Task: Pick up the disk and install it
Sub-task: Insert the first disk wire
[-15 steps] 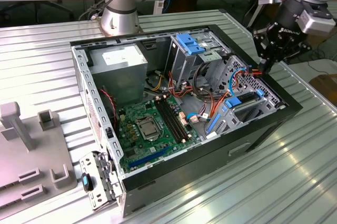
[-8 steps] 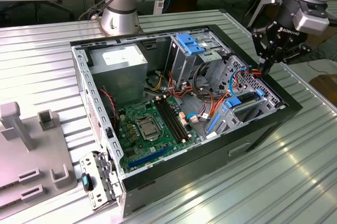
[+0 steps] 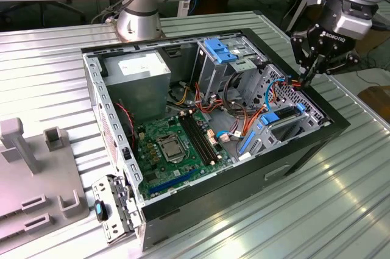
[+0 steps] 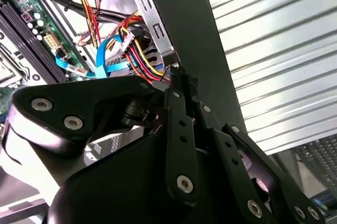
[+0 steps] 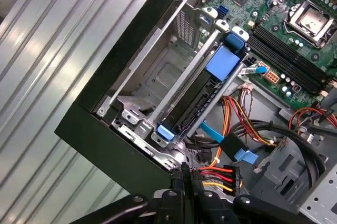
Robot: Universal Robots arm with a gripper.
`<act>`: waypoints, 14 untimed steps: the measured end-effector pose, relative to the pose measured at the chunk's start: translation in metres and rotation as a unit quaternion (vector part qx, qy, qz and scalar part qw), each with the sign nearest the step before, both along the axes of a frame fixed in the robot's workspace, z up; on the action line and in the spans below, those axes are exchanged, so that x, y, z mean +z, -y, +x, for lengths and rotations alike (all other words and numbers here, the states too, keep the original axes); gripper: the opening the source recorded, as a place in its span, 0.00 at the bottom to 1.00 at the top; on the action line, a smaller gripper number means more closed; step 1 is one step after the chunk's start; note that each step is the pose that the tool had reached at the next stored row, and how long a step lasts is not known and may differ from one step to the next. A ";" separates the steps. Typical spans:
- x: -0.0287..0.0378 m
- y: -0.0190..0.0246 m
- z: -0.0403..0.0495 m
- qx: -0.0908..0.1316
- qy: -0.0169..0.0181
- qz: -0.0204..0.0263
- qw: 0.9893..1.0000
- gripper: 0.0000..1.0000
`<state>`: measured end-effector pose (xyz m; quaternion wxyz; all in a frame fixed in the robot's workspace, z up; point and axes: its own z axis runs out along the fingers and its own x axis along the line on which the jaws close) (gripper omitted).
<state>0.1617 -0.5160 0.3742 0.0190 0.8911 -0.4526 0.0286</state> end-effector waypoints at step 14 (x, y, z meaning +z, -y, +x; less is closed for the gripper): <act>-0.0001 0.0000 -0.0087 -0.081 0.000 0.000 0.997 0.16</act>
